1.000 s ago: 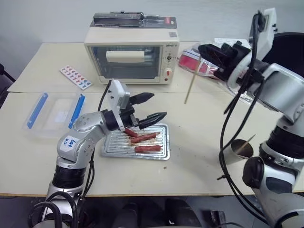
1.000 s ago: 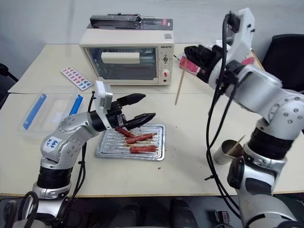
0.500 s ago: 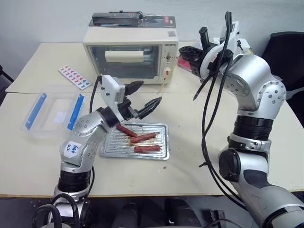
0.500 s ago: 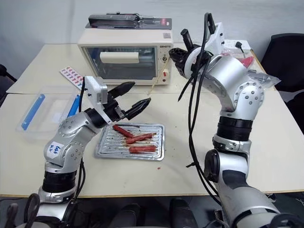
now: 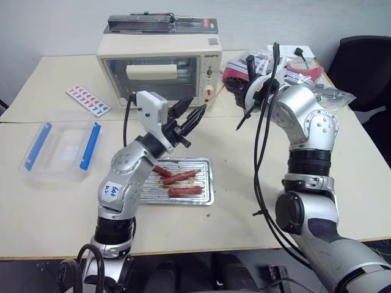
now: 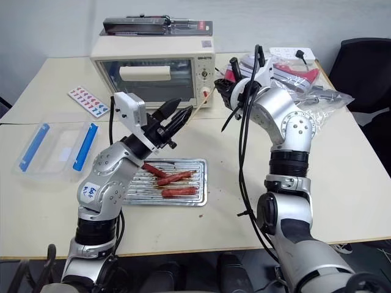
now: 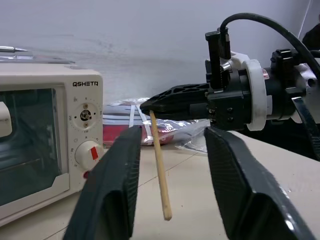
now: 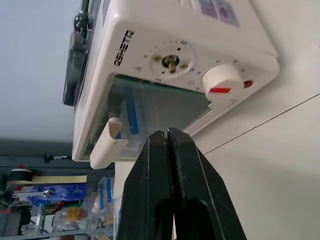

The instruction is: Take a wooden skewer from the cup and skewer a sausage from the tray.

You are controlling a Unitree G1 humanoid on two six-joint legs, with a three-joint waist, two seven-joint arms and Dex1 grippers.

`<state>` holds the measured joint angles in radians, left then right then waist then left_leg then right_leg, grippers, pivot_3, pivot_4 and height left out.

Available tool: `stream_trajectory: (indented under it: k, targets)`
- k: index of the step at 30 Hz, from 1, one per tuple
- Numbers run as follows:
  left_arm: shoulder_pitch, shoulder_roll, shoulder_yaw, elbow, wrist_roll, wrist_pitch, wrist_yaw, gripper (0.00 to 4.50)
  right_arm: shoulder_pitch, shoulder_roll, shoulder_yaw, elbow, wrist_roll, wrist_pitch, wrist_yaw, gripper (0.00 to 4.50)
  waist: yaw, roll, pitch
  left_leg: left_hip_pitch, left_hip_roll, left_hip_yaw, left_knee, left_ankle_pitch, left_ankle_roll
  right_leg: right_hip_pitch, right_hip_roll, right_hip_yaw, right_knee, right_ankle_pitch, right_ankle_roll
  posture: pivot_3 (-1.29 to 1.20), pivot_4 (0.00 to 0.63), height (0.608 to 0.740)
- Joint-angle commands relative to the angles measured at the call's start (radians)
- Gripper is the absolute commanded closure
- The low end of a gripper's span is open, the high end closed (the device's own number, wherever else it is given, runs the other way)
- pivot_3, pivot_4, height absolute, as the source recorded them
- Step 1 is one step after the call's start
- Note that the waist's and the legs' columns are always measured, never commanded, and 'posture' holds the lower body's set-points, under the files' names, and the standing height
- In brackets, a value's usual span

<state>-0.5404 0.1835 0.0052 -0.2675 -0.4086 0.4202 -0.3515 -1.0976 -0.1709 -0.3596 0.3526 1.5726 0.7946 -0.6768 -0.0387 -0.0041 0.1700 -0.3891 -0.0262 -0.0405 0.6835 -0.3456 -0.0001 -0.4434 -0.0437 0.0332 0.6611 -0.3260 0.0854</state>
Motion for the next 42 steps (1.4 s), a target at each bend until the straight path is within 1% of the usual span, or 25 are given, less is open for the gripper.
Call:
stream_trajectory:
  k: [1,7,10,20,27,36,37,38,42]
  targets:
    - [-0.002,0.021,-0.011,-0.023,0.021,-0.015,-0.017,2.61,-0.031,0.011,-0.023,-0.072,0.017,0.002,-0.004,4.50,0.001,0.000,0.000,0.000,0.000,0.000,0.000,0.000,0.000,0.000,0.000,0.000,0.000,0.000,0.000,0.00,0.150,0.740]
    - [0.012,0.051,-0.005,0.004,0.058,-0.055,-0.034,2.61,-0.028,0.027,-0.026,-0.089,0.023,0.002,-0.010,4.50,0.002,0.000,0.000,0.000,0.000,0.000,0.000,0.000,0.000,0.000,0.000,0.000,0.000,0.000,0.000,0.00,0.150,0.740]
    - [0.011,0.050,0.001,0.021,0.064,-0.069,-0.036,2.61,-0.026,0.028,-0.030,-0.091,0.029,0.006,-0.008,4.50,0.002,0.000,0.000,0.000,0.000,0.000,0.000,0.000,0.000,0.000,0.000,0.000,0.000,0.000,0.000,0.00,0.150,0.740]
    - [-0.017,0.008,-0.019,0.094,0.075,-0.107,-0.039,2.61,-0.020,0.028,-0.038,-0.092,0.049,0.022,0.003,4.50,0.002,0.000,0.000,0.000,0.000,0.000,0.000,0.000,0.000,0.000,0.000,0.000,0.000,0.000,0.000,0.00,0.150,0.740]
    - [-0.066,-0.018,-0.015,0.161,0.085,-0.127,-0.036,2.61,-0.010,0.033,-0.040,-0.099,0.056,0.022,0.007,4.50,0.002,0.000,0.000,0.000,0.000,0.000,0.000,0.000,0.000,0.000,0.000,0.000,0.000,0.000,0.000,0.00,0.150,0.740]
    - [-0.085,-0.055,-0.017,0.179,0.098,-0.144,-0.020,2.61,-0.001,0.047,-0.046,-0.113,0.051,0.015,0.010,4.50,0.002,0.000,0.000,0.000,0.000,0.000,0.000,0.000,0.000,0.000,0.000,0.000,0.000,0.000,0.000,0.00,0.150,0.740]
    - [-0.085,-0.059,-0.016,0.179,0.098,-0.145,-0.019,2.96,0.000,0.048,-0.047,-0.115,0.050,0.014,0.009,4.50,0.002,0.000,0.000,0.000,0.000,0.000,0.000,0.000,0.000,0.000,0.000,0.000,0.000,0.000,0.000,0.00,0.150,0.740]
    - [-0.085,-0.062,-0.016,0.179,0.099,-0.145,-0.018,3.07,0.000,0.050,-0.047,-0.117,0.050,0.014,0.008,4.50,0.002,0.000,0.000,0.000,0.000,0.000,0.000,0.000,0.000,0.000,0.000,0.000,0.000,0.000,0.000,0.00,0.150,0.740]
    - [-0.084,-0.066,-0.013,0.180,0.106,-0.149,-0.008,4.03,0.003,0.054,-0.048,-0.124,0.051,0.012,0.005,4.50,0.002,0.000,0.000,0.000,0.000,0.000,0.000,0.000,0.000,0.000,0.000,0.000,0.001,0.000,0.000,0.00,0.150,0.740]
